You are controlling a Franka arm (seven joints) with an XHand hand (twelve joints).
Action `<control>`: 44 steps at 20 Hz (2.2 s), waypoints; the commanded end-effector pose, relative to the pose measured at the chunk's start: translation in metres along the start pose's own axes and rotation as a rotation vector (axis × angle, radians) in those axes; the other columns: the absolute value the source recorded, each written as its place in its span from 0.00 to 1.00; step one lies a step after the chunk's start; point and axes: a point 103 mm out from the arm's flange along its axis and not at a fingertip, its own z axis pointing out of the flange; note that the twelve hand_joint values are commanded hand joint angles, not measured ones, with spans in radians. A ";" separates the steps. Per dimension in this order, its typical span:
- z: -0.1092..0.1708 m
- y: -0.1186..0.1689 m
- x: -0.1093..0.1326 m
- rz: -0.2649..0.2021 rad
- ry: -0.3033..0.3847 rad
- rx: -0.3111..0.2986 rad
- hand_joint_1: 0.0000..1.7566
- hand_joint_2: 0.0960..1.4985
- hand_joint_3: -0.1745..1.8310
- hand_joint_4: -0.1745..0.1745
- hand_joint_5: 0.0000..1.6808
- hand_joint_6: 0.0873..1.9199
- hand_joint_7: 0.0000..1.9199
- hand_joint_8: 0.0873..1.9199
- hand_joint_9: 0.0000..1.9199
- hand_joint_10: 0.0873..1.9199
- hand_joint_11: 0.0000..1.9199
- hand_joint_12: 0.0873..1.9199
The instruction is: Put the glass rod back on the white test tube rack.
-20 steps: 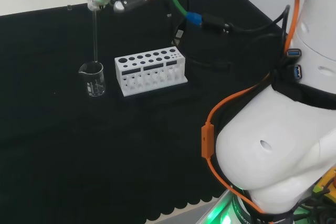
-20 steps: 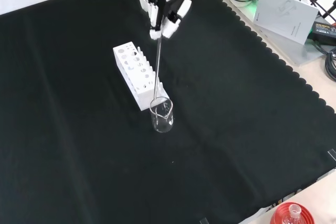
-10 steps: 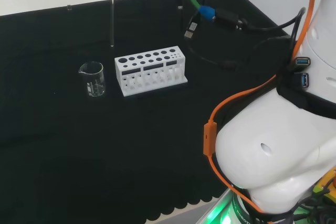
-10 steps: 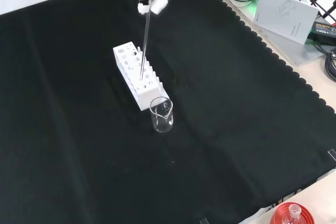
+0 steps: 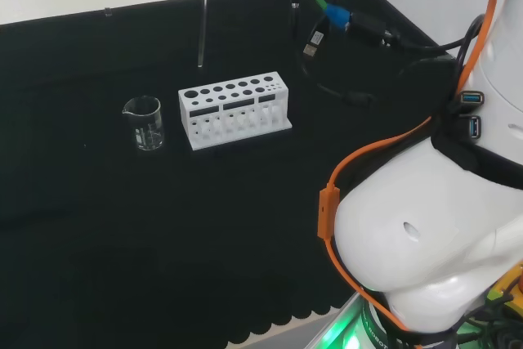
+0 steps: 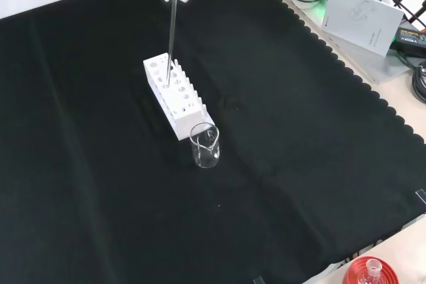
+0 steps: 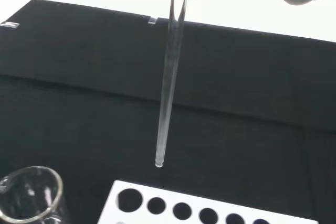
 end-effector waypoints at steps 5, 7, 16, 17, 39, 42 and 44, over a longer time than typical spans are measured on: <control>0.009 0.001 -0.026 0.017 0.004 0.012 0.76 0.66 0.00 0.00 0.84 0.02 0.86 0.00 0.89 0.09 0.86 0.18; 0.013 0.000 -0.029 0.020 0.002 0.018 0.76 0.66 0.00 0.00 0.84 0.02 0.86 0.00 0.89 0.09 0.86 0.18; 0.024 0.000 -0.028 0.021 -0.003 0.040 0.76 0.66 0.00 0.00 0.84 0.02 0.86 0.00 0.89 0.09 0.86 0.18; 0.025 0.001 -0.028 0.021 -0.004 0.042 0.76 0.66 0.00 0.00 0.84 0.02 0.86 0.00 0.89 0.09 0.86 0.18; 0.043 0.004 -0.009 0.001 -0.023 0.079 0.76 0.66 0.00 0.00 0.84 0.02 0.86 0.00 0.89 0.09 0.86 0.18; 0.048 0.003 -0.008 0.000 -0.018 0.086 0.76 0.66 0.00 0.00 0.84 0.02 0.86 0.00 0.89 0.09 0.86 0.18; 0.050 0.002 -0.009 0.001 -0.017 0.090 0.76 0.66 0.00 0.00 0.84 0.02 0.86 0.00 0.89 0.09 0.86 0.18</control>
